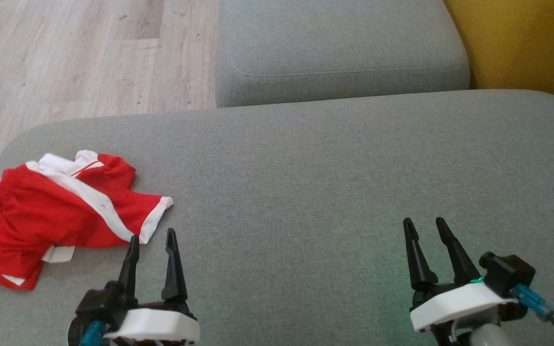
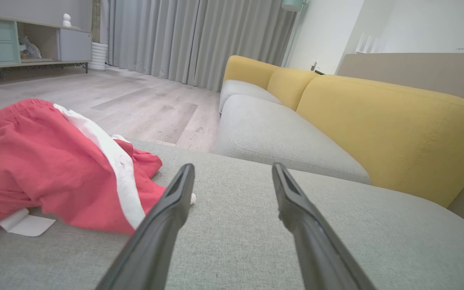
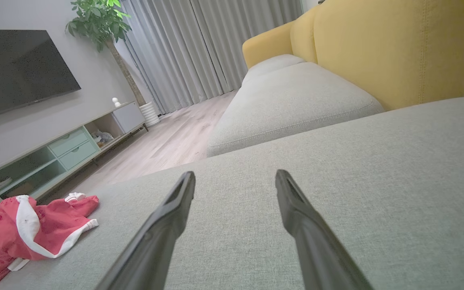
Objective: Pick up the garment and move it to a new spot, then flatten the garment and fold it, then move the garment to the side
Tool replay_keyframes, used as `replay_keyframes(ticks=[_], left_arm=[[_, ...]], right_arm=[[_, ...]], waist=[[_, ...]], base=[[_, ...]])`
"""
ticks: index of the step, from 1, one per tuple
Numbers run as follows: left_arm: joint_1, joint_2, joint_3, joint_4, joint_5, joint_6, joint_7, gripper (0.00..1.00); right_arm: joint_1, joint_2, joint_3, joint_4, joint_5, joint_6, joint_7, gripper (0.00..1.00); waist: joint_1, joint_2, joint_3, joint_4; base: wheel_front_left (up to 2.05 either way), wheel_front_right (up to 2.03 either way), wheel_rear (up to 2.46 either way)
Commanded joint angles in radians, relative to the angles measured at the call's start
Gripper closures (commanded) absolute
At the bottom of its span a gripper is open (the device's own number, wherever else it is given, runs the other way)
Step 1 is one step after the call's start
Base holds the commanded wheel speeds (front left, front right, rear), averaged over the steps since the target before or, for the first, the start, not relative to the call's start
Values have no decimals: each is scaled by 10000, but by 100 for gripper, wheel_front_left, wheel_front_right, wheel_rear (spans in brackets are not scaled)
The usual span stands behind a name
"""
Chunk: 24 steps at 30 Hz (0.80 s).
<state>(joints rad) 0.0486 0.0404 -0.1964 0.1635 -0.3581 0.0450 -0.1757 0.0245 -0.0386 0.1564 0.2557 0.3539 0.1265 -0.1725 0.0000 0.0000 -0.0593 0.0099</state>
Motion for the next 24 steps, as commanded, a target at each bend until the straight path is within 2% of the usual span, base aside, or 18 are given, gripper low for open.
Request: replay_keyframes(ticks=[1, 24], left_arm=[[-251, 75, 144, -391, 332, 100, -165, 0], [-218, 97, -302, -495, 3041, 485, -817, 0]], right_arm=[[-571, -88, 246, -413, -330, 35, -202, 0], [-610, -114, 415, -517, -3158, 42, -850, 0]], waist=[[0, 0, -9, -3], [0, 0, -184, -32]], base=[[0, 0, 0], [0, 0, 0]])
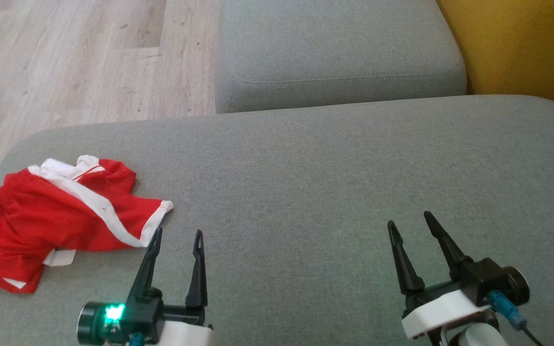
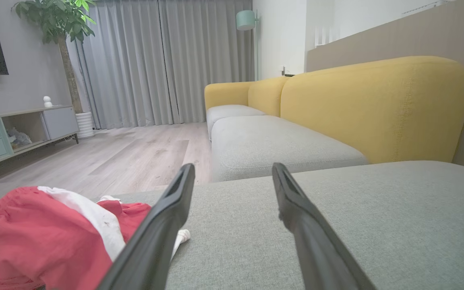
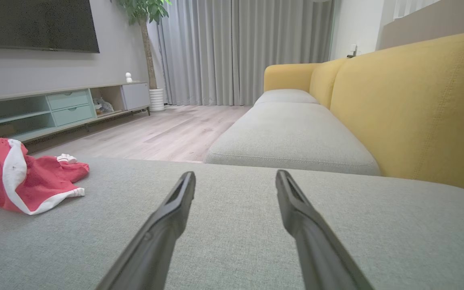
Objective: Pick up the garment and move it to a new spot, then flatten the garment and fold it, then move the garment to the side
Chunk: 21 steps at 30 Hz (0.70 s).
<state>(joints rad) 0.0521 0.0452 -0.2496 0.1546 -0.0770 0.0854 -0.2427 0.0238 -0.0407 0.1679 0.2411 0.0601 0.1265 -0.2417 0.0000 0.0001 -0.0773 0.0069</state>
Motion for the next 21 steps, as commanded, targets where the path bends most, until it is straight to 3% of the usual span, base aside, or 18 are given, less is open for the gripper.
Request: replay_keyframes(ticks=[1, 21], left_arm=[[-249, 50, 211, -408, 351, 107, -177, 0], [-241, 50, 312, 13, 385, 305, -191, 0]], right_arm=[[-603, -94, 319, -376, -350, 42, -187, 0], [-534, -95, 122, -246, -397, 42, -201, 0]], waist=[[0, -1, -14, -4], [0, -1, -87, 4]], base=[[0, 0, 0], [0, 0, 0]])
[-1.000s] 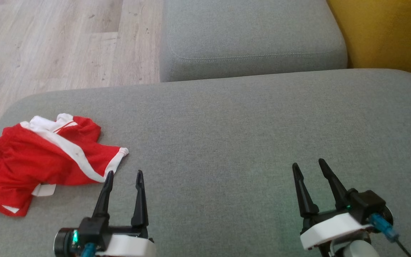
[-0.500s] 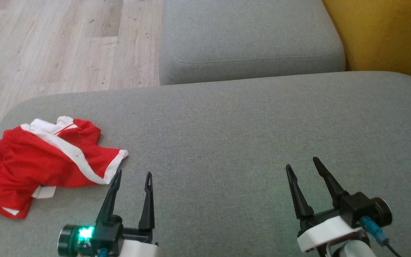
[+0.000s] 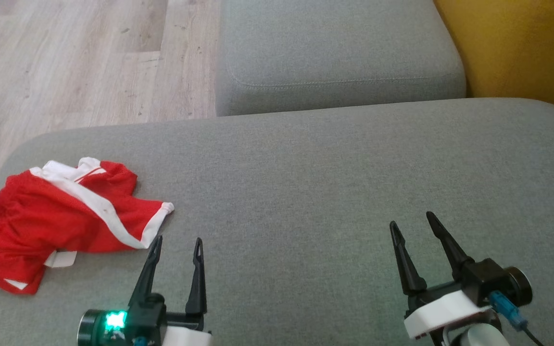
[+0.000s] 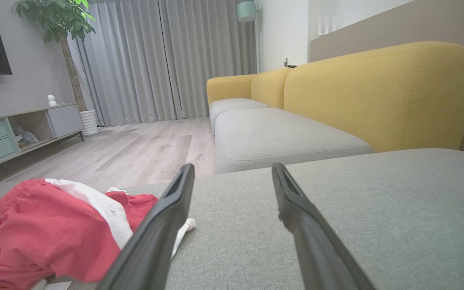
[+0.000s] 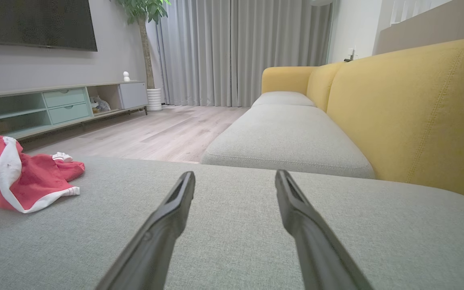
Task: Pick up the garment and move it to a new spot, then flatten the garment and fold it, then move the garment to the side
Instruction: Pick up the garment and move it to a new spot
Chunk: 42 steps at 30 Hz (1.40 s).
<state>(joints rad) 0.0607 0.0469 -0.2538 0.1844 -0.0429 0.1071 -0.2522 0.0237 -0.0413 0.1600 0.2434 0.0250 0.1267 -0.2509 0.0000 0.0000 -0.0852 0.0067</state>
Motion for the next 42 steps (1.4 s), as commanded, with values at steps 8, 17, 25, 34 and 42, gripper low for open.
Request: replay_keyframes(ticks=[8, 17, 25, 34, 42], left_arm=[[-341, 33, 388, -79, -137, 237, -95, 0], [-388, 33, 453, 0, -330, 358, -95, 0], [-461, 33, 687, -106, -228, 520, -95, 0], [-461, 33, 802, -34, -212, 455, -95, 0], [-435, 33, 884, -84, -204, 438, -95, 0]], right_arm=[[-456, -89, 133, -110, -51, 40, -109, 0], [-432, -89, 200, -130, -79, 40, -109, 0], [-413, -89, 298, -226, 10, 40, -109, 0], [-502, -89, 296, -234, 20, 40, -109, 0], [-560, -89, 284, -254, -12, 40, -109, 0]], waist=[[0, 0, -57, 137], [0, 0, 69, 721], [0, 0, 200, 2016], [0, 0, 253, 3478], [0, 0, 401, 4491]], base=[[0, 0, 0], [0, 0, 0], [0, 0, 0], [0, 0, 0], [0, 0, 0]])
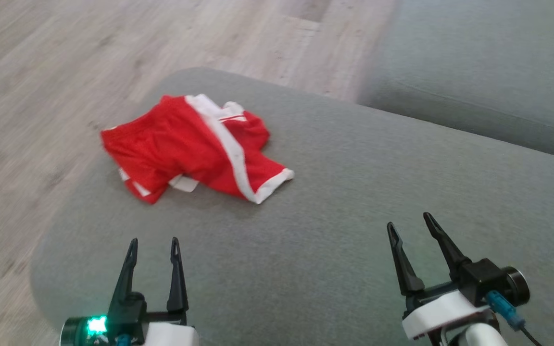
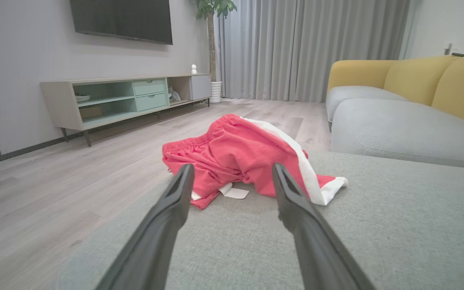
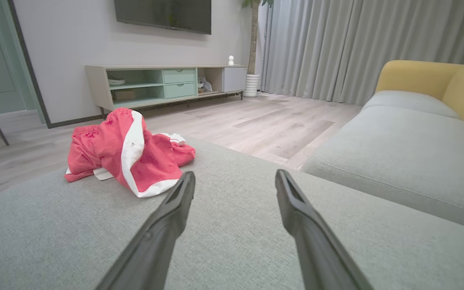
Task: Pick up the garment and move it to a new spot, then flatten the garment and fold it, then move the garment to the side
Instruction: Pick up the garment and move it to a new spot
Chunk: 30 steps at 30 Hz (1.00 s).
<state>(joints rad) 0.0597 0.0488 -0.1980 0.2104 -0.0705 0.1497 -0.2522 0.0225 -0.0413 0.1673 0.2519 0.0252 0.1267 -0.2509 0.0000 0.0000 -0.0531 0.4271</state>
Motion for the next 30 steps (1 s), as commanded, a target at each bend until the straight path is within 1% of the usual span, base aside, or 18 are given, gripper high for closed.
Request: replay_keyframes(ticks=[1, 4, 10, 13, 17, 18, 21, 23, 25, 27, 30], left_arm=[[-421, 14, 340, -357, 74, 13, -95, 0], [-421, 14, 419, -504, 28, 44, -95, 0], [-648, 61, 679, -1103, 160, -117, -95, 0], [-1144, 268, 873, -1625, 204, -364, -95, 0], [-2450, 634, 1268, -2219, 112, -836, -95, 0], [-2450, 634, 1268, -2219, 112, -836, -95, 0], [-3861, 955, 1506, -2192, 98, -1226, -95, 0], [-4844, 1143, 1579, -1794, 106, -1454, -95, 0], [-5876, 1326, 1626, -969, 88, -1659, -95, 0], [-6944, 1480, 1694, 230, -26, -1838, -55, 0], [-8463, 1629, 1880, 2218, -427, -2074, 675, 0]], right_arm=[[-539, -89, 206, -341, -27, 40, -109, 0], [-572, -89, 152, -370, -115, 40, -109, 0], [-601, -89, -57, -413, -419, 40, -109, 0], [-633, -89, -191, -418, -603, 40, -109, 0], [-1119, -89, -387, -489, -1129, 40, -109, 0], [-1119, -89, -387, -489, -1129, 40, -109, 0], [-1542, -316, -445, -585, -1501, 40, -109, 0], [-1784, -606, -446, -654, -1634, 40, -109, 0], [-1996, -925, -404, -722, -1723, 40, -109, 0], [-2192, -1214, -361, -811, -1783, 40, -109, 0], [-2395, -1553, -352, -959, -1838, 40, -109, 0]], waist=[[0, 0, 98, 380], [0, 0, 251, 535], [0, 0, 566, 706], [0, 0, 948, 618], [0, 0, 1967, 326], [0, 0, 1967, 326], [0, 0, 2757, 126], [0, 0, 3281, 9], [0, 0, 3752, -115], [0, 0, 4194, -258], [0, 0, 4702, -464]], base=[[0, 0, 0], [0, 0, 0], [0, 0, 0], [0, 0, 0], [0, 0, 0], [0, 0, 0], [0, 0, 0], [0, 0, 0], [0, 0, 0], [0, 0, 0], [0, 0, 0]])
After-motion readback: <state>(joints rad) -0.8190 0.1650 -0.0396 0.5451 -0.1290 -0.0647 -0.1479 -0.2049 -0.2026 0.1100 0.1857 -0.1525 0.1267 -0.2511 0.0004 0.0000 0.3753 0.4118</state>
